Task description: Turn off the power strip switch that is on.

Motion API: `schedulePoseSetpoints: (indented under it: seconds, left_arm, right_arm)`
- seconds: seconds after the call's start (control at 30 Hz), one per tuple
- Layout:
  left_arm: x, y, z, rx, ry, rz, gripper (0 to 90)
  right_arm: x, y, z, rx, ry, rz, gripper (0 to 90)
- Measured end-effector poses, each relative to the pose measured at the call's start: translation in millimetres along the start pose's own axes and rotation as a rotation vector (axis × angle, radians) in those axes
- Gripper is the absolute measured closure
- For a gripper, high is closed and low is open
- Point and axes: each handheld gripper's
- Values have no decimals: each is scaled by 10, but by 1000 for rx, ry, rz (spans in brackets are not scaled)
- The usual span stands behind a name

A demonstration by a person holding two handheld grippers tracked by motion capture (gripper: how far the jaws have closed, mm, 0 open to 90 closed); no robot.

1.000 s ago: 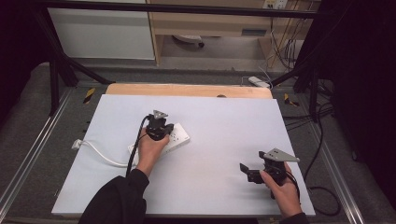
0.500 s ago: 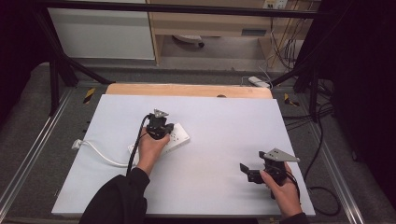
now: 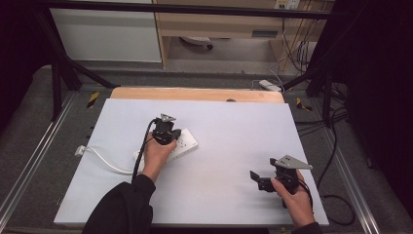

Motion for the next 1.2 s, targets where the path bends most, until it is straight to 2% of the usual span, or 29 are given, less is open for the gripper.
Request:
schedulePoseSetpoints:
  seconds: [0.23,0.33,0.5,0.73,1.2]
  left_arm:
    - [-2,2,8,-6,1,-2,900]
    - [-5,20,13,-5,-12,-6,900]
    - [-11,31,54,-12,1,-2,900]
    - [-14,33,43,-6,-8,-6,900]
    - [-29,19,84,10,-10,40,900]
  right_arm:
    - [3,2,-2,-2,6,4,41]
    - [7,1,6,-4,14,5,41]
    - [10,2,8,-7,12,5,41]
    - [6,11,-2,-9,17,5,41]
    - [4,-14,6,-2,15,15,40]
Point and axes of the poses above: each handheld gripper's, and its own axes: y roughly forward along the jaws, x roughly out of its underside, z roughly to its right, and after that the axes turned 13 degrees about -x, right-handed
